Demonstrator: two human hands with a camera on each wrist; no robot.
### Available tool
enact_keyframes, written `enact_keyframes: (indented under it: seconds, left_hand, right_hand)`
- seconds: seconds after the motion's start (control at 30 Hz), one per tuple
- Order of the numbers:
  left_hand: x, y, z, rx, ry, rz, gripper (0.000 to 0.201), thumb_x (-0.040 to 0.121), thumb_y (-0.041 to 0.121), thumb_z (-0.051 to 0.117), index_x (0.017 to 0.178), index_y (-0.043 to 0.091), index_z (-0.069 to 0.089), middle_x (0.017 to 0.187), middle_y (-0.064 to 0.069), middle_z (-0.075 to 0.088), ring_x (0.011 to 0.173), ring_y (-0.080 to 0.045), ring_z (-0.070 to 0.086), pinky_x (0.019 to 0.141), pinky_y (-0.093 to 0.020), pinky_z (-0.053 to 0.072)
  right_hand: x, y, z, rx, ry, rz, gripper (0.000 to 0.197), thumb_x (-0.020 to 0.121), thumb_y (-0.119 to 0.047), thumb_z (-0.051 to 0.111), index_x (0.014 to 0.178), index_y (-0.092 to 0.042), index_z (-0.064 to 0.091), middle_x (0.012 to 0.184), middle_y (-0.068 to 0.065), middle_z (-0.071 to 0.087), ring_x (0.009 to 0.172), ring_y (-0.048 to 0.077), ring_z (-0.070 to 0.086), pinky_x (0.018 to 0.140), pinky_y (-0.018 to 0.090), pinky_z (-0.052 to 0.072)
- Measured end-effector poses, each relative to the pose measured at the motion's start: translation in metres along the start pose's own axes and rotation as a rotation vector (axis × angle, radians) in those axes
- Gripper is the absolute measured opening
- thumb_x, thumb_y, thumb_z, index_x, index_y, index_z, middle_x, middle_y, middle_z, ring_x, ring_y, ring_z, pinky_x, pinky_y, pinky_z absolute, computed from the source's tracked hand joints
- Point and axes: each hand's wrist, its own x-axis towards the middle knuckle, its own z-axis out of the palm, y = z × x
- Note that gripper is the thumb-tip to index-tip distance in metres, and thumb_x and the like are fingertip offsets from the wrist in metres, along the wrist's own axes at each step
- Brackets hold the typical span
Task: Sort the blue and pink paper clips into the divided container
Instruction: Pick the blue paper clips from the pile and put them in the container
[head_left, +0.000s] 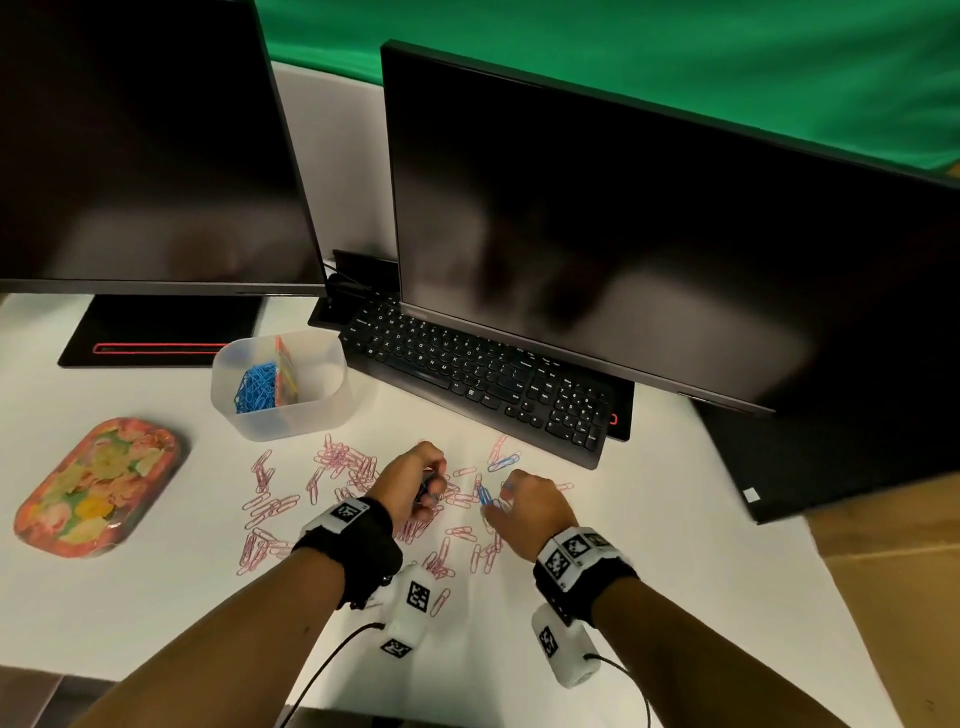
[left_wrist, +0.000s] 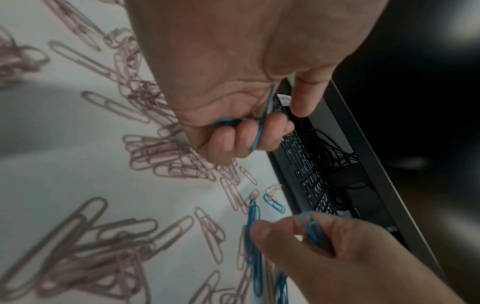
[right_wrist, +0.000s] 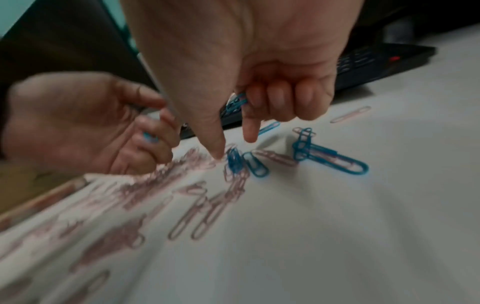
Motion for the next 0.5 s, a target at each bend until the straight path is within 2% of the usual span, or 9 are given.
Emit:
enact_keyframes:
  seconds: [0.07, 0.17, 0.3, 0.4, 0.5]
  left_hand:
    - [0.0, -0.001, 0.003, -0.049, 0.03, -0.013, 0.022, 0.088, 0.031, 0.044, 0.069, 0.019, 0.044, 0.054, 0.004, 0.031, 0.049, -0.014, 0.022, 0.05, -0.027, 0.019]
    - [0.001, -0.001, 0.004, -0.121, 0.086, -0.029, 0.023, 0.09, 0.029, 0.043, 0.07, 0.018, 0.043, 0.05, 0.005, 0.029, 0.049, -0.014, 0.022, 0.049, -0.026, 0.018]
    - [-0.002, -0.001, 0.007, -0.184, 0.14, -0.035, 0.025, 0.092, 0.025, 0.043, 0.069, 0.017, 0.043, 0.044, 0.006, 0.035, 0.051, -0.015, 0.028, 0.05, -0.026, 0.021]
    - [-0.002, -0.001, 0.009, -0.194, 0.187, -0.041, 0.023, 0.089, 0.023, 0.044, 0.066, 0.017, 0.043, 0.051, 0.003, 0.039, 0.057, -0.017, 0.035, 0.057, -0.028, 0.027]
    - [0.0, -0.001, 0.012, -0.257, 0.196, -0.067, 0.024, 0.09, 0.023, 0.046, 0.067, 0.016, 0.045, 0.053, 0.0, 0.039, 0.058, -0.018, 0.037, 0.061, -0.03, 0.036]
  right_hand:
    - [0.002, -0.006, 0.006, -0.124, 0.023, -0.034, 0.036, 0.089, -0.038, 0.056, 0.114, -0.012, 0.057, 0.111, 0.006, 0.063, 0.101, 0.025, 0.061, 0.08, 0.032, 0.049]
    - [0.01, -0.013, 0.008, -0.182, 0.002, -0.022, 0.027, 0.093, -0.031, 0.05, 0.112, -0.012, 0.057, 0.113, 0.009, 0.064, 0.1, 0.027, 0.062, 0.082, 0.033, 0.051]
    - [0.017, -0.011, 0.006, -0.066, -0.031, 0.071, 0.025, 0.094, -0.027, 0.051, 0.108, -0.008, 0.059, 0.111, 0.012, 0.065, 0.099, 0.027, 0.063, 0.079, 0.031, 0.052]
    - [0.015, -0.007, 0.002, 0.004, -0.018, 0.087, 0.024, 0.095, -0.024, 0.048, 0.103, -0.006, 0.062, 0.107, 0.013, 0.066, 0.096, 0.028, 0.064, 0.074, 0.028, 0.051]
    - [0.014, 0.0, -0.004, 0.177, -0.016, 0.075, 0.025, 0.092, -0.022, 0.049, 0.09, -0.003, 0.064, 0.092, 0.014, 0.069, 0.085, 0.029, 0.065, 0.065, 0.03, 0.049]
